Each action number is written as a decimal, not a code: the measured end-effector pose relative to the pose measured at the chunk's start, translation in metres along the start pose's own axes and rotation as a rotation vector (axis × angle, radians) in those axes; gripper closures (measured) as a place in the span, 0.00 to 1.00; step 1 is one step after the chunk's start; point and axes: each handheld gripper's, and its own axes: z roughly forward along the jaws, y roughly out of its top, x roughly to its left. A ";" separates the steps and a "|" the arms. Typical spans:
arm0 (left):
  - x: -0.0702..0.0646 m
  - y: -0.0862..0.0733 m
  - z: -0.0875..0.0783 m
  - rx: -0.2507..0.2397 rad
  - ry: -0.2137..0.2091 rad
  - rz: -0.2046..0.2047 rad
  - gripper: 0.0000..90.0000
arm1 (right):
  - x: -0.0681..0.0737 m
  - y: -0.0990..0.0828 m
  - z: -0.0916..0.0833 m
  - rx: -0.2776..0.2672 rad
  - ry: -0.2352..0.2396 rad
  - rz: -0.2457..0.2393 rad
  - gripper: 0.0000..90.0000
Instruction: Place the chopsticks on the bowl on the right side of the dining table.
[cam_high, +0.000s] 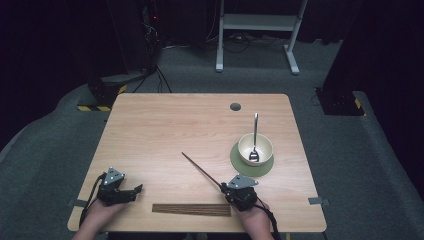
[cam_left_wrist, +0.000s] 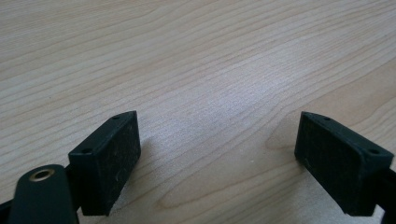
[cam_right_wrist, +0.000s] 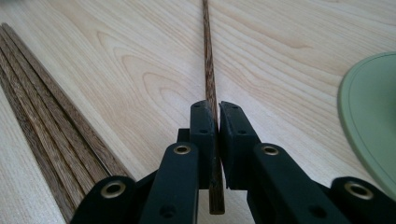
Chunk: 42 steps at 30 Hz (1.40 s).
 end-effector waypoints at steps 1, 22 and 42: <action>0.000 0.000 0.000 0.001 0.001 -0.001 0.16 | -0.001 0.000 -0.001 -0.004 0.005 0.006 0.94; 0.000 -0.001 -0.001 0.002 0.001 -0.002 0.14 | -0.003 0.010 -0.018 -0.086 -0.012 0.000 0.94; 0.001 0.002 0.003 0.017 -0.016 0.010 0.07 | -0.040 0.005 -0.050 -0.164 -0.116 0.109 0.94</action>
